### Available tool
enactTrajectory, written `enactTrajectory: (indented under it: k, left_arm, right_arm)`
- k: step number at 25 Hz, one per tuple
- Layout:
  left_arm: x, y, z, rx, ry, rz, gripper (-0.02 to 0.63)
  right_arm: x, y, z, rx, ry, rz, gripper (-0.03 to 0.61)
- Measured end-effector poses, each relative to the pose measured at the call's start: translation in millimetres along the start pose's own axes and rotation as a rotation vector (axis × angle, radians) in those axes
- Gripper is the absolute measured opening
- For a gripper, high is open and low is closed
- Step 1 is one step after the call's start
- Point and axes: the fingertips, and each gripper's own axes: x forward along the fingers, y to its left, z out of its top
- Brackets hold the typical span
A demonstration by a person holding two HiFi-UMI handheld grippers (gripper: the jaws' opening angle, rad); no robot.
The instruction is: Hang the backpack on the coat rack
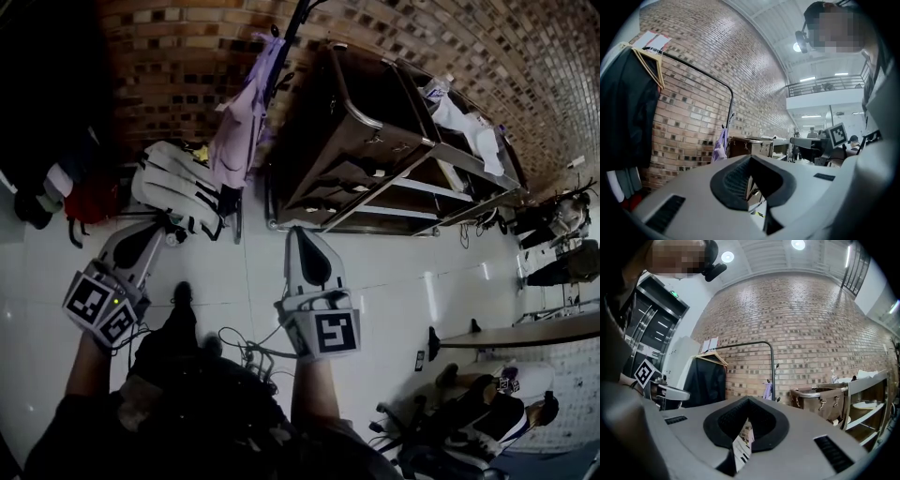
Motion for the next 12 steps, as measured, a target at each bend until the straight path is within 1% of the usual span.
enactTrajectory:
  k: [2,6,12]
  left_arm:
    - [-9.6,-11.5,0.6,0.005,-0.009,0.006,0.037]
    - [-20.3,-33.1,-8.5,0.016,0.012,0.015,0.037]
    - [-23.5,-56.0,-13.2,0.028,-0.007,0.014,0.037]
  right_arm:
    - [-13.9,3.2,1.6,-0.003,0.003,0.005,-0.003]
    - [-36.8,3.1,-3.7,-0.003,0.013,0.017,-0.003]
    - [-58.9,-1.3,-10.8,-0.018,0.013,0.019,-0.003]
